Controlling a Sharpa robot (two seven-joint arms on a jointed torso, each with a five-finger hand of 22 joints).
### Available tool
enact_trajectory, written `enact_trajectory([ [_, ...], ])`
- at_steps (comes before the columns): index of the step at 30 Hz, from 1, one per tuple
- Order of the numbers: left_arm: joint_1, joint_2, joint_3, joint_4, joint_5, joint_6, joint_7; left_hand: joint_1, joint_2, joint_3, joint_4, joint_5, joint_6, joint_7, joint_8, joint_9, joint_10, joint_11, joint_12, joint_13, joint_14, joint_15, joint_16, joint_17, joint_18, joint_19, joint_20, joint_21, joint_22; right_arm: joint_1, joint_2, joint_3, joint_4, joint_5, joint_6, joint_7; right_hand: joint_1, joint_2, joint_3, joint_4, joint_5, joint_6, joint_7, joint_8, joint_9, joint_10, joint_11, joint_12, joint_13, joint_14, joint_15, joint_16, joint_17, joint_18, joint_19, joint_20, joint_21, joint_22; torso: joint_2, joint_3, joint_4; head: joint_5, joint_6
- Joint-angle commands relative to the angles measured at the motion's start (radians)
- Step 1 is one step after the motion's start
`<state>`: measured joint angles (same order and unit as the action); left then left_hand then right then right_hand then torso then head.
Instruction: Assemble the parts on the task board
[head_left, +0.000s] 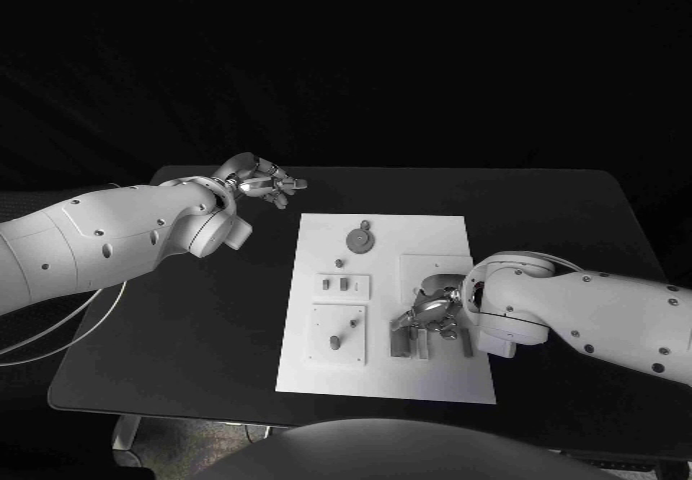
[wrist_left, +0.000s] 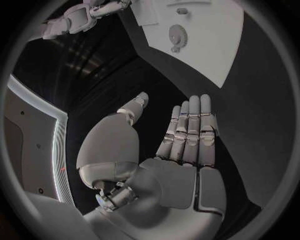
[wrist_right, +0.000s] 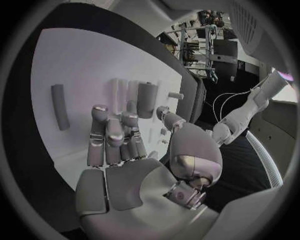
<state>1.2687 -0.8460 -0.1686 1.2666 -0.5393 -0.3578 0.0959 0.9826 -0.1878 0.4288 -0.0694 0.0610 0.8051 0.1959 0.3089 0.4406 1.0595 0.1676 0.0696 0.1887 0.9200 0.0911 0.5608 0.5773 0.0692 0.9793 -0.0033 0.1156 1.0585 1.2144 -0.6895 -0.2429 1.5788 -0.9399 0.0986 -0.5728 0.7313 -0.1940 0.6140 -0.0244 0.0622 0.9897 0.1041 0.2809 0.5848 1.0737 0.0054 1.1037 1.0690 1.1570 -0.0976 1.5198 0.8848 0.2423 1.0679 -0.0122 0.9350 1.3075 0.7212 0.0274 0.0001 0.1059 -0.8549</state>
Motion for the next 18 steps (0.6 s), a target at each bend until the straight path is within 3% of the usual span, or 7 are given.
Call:
enact_trajectory([
  [1,0.001,0.001,0.001,0.001,-0.004,0.000,0.001,-0.006,-0.002,-0.004,0.001,0.002,-0.008,0.000,-0.001,-0.001,-0.004,-0.001,0.000,-0.001,0.004,0.003,-0.005,0.001,0.012,0.006,-0.002,-0.006,-0.001,-0.007,0.002,-0.005,-0.003,-0.012,0.025,-0.012,0.000,-0.020,0.001,0.011,-0.004,-0.016,0.007,-0.008,0.000,-0.001,-0.005,0.005,-0.002,-0.004,-0.004,-0.001,0.000,0.020,-0.007,-0.002,-0.001,0.017,0.000,0.0000,-0.0001,0.000,-0.001],
  [9,0.001,0.002,0.001,0.001,-0.004,0.000,-0.001,-0.006,-0.003,-0.004,0.002,0.002,-0.008,0.000,-0.001,-0.001,-0.005,-0.001,0.000,-0.001,0.004,0.003,-0.006,0.001,0.012,0.006,-0.002,-0.006,-0.001,-0.007,0.003,-0.005,-0.002,-0.011,0.025,-0.008,0.001,-0.060,0.005,0.037,-0.013,-0.029,0.011,-0.013,0.003,-0.009,-0.002,0.007,-0.003,-0.010,-0.001,-0.001,0.000,0.020,-0.010,-0.002,-0.001,0.017,0.000,0.0006,0.0000,0.001,-0.001],
  [18,0.001,0.002,0.001,0.001,-0.005,-0.001,-0.003,-0.007,-0.005,-0.004,0.003,0.002,-0.008,0.000,-0.001,-0.001,-0.005,-0.001,0.000,-0.002,0.004,0.003,-0.006,0.002,0.012,0.006,-0.002,-0.006,-0.001,-0.007,-0.004,-0.005,-0.004,-0.043,-0.032,0.026,0.005,-0.064,0.008,0.044,-0.013,-0.030,0.011,-0.012,0.005,-0.009,-0.001,0.009,-0.003,-0.011,-0.001,0.001,0.001,0.020,-0.010,-0.003,0.000,0.017,0.000,0.0010,0.0000,-0.001,0.002],
])
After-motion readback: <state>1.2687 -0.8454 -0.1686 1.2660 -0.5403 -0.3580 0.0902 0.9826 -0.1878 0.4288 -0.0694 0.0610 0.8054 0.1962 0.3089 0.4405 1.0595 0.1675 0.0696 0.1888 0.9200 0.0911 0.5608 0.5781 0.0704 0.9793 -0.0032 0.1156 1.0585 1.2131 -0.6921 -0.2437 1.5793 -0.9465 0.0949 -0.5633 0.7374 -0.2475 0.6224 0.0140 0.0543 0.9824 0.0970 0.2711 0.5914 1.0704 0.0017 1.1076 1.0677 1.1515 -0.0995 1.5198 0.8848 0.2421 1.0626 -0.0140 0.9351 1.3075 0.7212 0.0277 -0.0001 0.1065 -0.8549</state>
